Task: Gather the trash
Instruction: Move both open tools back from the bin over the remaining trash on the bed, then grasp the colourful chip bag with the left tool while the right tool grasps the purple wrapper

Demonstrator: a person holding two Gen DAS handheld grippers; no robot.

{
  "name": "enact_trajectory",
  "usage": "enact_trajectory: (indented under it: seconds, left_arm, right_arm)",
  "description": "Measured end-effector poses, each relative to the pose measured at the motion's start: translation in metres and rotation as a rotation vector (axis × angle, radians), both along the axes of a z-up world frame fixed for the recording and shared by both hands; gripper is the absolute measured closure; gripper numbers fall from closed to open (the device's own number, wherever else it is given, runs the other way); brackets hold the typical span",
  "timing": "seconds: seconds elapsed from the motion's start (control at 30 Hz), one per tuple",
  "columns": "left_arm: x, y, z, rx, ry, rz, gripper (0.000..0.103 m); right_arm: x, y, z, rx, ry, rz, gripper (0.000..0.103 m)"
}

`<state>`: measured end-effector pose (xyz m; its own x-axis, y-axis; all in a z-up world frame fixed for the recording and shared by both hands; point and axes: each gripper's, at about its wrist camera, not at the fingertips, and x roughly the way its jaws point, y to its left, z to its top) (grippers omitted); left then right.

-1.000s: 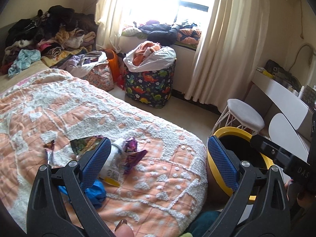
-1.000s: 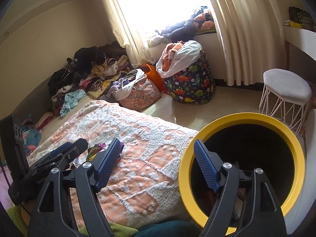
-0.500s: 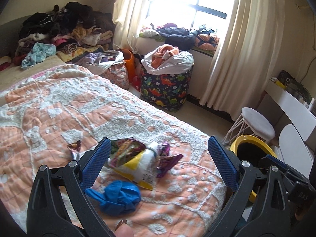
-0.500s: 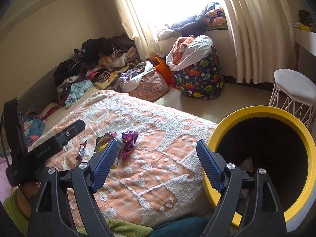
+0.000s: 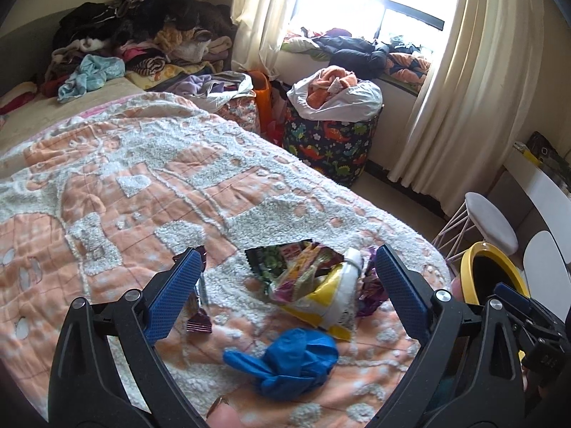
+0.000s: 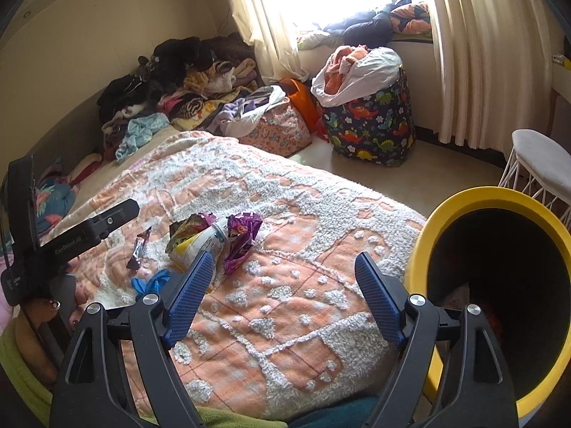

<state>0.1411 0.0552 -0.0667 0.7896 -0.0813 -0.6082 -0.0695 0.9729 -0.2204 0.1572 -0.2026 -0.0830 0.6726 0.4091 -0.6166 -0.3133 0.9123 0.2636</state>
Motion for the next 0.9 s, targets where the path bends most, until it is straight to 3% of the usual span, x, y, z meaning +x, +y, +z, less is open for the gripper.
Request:
enact_trajectory:
  seconds: [0.2, 0.3, 0.4, 0.77, 0.9]
  left_arm:
    - [0.015, 0.000, -0.017, -0.016, 0.065, -0.059, 0.042]
    - [0.021, -0.002, -0.026, -0.046, 0.096, -0.085, 0.047]
    - [0.026, -0.003, -0.033, -0.062, 0.115, -0.108, 0.049]
    - [0.037, -0.011, -0.045, -0.053, 0.145, -0.141, 0.055]
    - [0.040, -0.014, -0.048, -0.043, 0.150, -0.144, 0.056]
  right_arm:
    - [0.019, 0.017, -0.012, 0.029, 0.062, 0.025, 0.032]
    - [0.027, 0.026, -0.017, 0.027, 0.084, 0.041, 0.038]
    - [0.034, 0.035, -0.024, 0.040, 0.121, 0.062, 0.051]
    - [0.063, 0.053, -0.039, 0.068, 0.192, 0.077, 0.064]
    - [0.072, 0.058, -0.048, 0.096, 0.235, 0.091, 0.078]
